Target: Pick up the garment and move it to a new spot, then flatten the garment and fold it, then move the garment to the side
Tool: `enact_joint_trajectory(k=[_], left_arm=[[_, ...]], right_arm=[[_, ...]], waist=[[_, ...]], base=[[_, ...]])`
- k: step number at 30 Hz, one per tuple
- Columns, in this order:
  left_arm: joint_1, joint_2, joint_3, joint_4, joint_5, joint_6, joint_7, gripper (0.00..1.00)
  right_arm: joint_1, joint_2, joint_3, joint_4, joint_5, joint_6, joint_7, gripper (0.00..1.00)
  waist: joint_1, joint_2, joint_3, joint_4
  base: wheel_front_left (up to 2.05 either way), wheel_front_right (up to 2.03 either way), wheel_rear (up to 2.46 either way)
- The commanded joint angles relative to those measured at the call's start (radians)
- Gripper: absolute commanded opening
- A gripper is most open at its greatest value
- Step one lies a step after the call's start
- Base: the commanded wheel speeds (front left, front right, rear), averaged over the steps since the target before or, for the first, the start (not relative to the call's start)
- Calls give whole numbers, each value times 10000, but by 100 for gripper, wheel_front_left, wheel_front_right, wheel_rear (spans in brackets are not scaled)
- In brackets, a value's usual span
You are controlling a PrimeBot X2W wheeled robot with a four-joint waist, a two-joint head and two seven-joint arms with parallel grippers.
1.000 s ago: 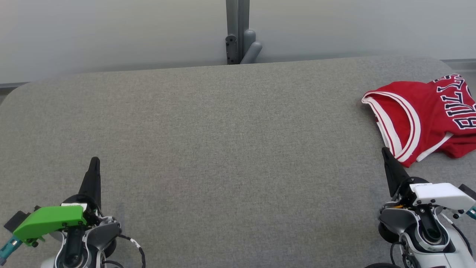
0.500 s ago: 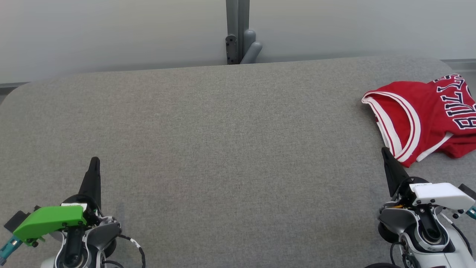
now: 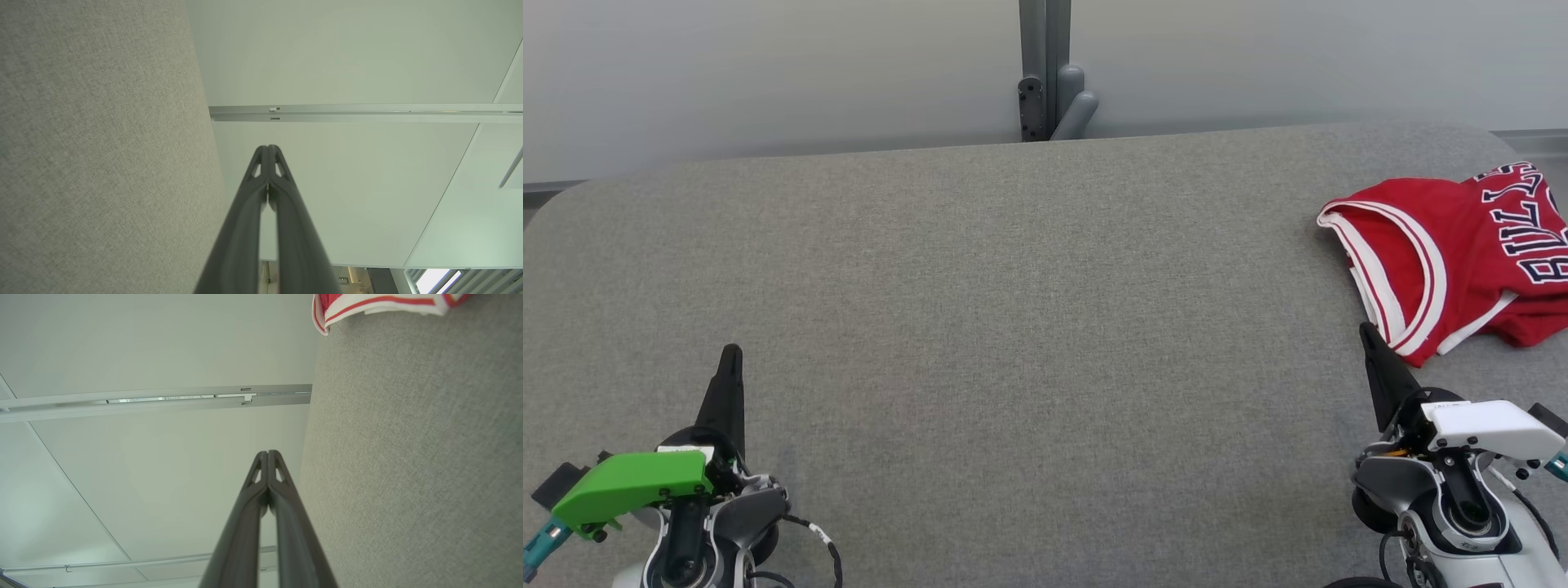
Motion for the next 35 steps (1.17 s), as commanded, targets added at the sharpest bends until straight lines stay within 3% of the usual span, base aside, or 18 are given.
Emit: enact_joint_trajectory(k=[1, 35], left_arm=[[-142, 59, 3, -19, 7, 27, 46, 0], [-142, 60, 1, -23, 7, 28, 45, 0]], right_arm=[[24, -69, 3, -30, 21, 4, -40, 0], [59, -352, 404, -88, 381, 4, -349, 0]], waist=[[0, 0, 0, 0], [0, 0, 1, 1]], base=[[0, 0, 0], [0, 0, 0]])
